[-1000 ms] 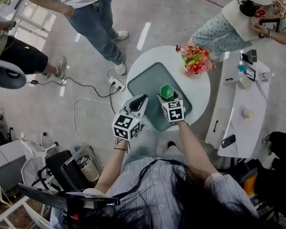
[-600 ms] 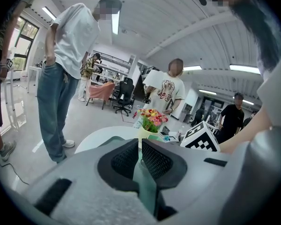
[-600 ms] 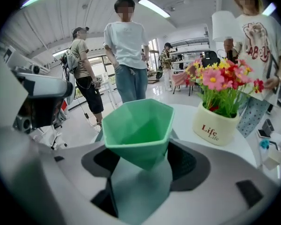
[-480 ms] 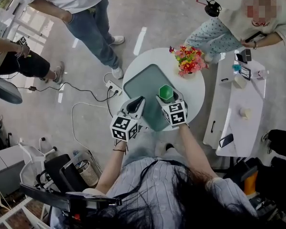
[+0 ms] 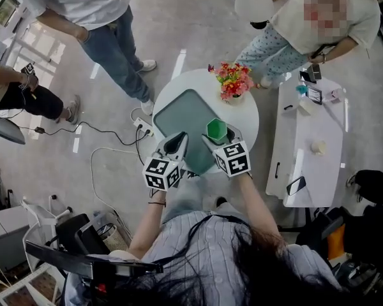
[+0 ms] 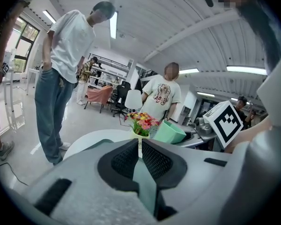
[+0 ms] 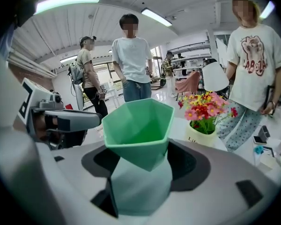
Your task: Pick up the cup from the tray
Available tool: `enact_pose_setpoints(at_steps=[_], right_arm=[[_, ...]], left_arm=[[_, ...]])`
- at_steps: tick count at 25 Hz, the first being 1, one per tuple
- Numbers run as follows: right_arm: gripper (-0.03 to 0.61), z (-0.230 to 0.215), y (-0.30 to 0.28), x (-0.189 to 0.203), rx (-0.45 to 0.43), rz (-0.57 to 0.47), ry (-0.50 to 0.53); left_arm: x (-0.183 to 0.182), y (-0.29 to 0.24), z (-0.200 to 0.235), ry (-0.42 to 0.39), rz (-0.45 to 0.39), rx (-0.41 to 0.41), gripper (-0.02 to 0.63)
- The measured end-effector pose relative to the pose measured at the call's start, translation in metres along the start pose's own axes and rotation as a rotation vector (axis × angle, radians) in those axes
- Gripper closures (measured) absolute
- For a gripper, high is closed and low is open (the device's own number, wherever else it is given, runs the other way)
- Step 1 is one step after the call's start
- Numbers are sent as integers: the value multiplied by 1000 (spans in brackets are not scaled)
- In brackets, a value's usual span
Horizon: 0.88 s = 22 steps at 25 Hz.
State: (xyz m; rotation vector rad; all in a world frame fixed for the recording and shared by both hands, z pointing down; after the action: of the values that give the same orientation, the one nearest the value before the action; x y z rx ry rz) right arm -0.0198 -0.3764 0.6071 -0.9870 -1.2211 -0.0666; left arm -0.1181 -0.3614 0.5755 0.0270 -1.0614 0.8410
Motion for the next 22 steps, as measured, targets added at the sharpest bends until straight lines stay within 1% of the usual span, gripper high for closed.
enact_pose_setpoints(at_steps=[10, 16, 19, 22], right_arm=[[253, 10, 75, 16, -16, -11, 2], [253, 16, 113, 30, -40, -32, -5], [253, 25, 128, 40, -58, -36, 6], [253, 34, 143, 52, -85, -43, 24]], left_arm=[[13, 12, -48, -21, -36, -6, 597], [35, 24, -84, -29, -57, -11, 597], [48, 36, -100, -34, -69, -18, 597], [62, 49, -117, -26, -99, -38, 597]])
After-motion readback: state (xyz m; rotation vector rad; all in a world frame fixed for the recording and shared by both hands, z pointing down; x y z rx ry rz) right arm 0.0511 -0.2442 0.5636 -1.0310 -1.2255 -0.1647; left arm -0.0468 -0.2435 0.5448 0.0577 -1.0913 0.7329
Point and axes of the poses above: the fingertips, and each gripper's own axes: y backward along the fingers, z to its left, x out of its underside, the point moved 1 cm from there along y, backward along the fingers, and after that the axes turned 13 degrees about y, right-handed, at the moved point
